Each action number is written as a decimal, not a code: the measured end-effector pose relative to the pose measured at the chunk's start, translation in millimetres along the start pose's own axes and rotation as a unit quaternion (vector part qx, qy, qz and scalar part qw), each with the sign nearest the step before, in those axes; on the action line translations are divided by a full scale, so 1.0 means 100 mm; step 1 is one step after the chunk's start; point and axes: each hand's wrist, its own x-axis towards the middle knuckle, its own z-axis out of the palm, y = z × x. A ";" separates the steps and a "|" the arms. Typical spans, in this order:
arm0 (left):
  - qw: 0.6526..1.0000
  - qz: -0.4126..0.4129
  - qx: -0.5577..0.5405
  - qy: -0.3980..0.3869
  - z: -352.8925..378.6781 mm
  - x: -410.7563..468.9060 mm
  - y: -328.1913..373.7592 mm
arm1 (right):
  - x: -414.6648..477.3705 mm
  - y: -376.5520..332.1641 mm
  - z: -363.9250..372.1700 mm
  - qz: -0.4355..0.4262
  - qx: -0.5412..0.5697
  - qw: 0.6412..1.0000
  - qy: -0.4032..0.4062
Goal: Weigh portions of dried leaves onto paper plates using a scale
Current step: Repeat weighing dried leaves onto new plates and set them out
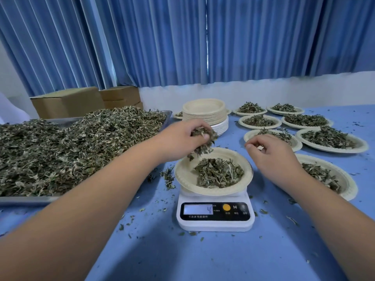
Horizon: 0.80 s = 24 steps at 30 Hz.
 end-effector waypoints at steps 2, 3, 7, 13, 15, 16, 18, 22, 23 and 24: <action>0.996 0.008 0.071 -0.048 0.07 0.03 0.02 | 0.00 0.00 -0.01 0.001 -0.004 1.000 -0.001; 0.993 0.010 0.099 -0.060 0.08 0.04 0.01 | 0.01 0.00 -0.01 0.000 -0.004 1.000 -0.002; 0.994 0.015 0.105 -0.015 0.01 0.01 -0.07 | 0.00 0.00 -0.01 -0.005 -0.003 1.000 -0.006; 0.995 -0.056 0.012 0.078 -0.13 -0.07 -0.25 | 0.01 0.00 -0.01 -0.007 -0.006 1.000 -0.010; 0.996 -0.070 -0.035 0.048 -0.11 -0.10 -0.26 | 0.00 -0.01 -0.01 -0.008 -0.006 1.000 -0.012; 0.996 -0.069 -0.048 0.030 -0.09 -0.12 -0.25 | 0.00 -0.01 0.00 -0.008 -0.006 1.000 -0.013; 0.996 -0.058 -0.061 0.009 -0.04 -0.14 -0.22 | 0.00 -0.02 -0.01 -0.006 -0.007 1.000 -0.015; 0.998 -0.040 -0.042 0.002 0.03 -0.14 -0.15 | 0.00 -0.01 -0.01 -0.002 -0.003 1.000 -0.009; 0.998 -0.040 -0.042 0.003 0.03 -0.15 -0.14 | 0.00 -0.01 -0.01 -0.002 -0.004 1.000 -0.007; 0.998 -0.040 -0.046 0.004 0.03 -0.16 -0.13 | 0.00 -0.01 -0.01 -0.001 -0.005 1.000 -0.005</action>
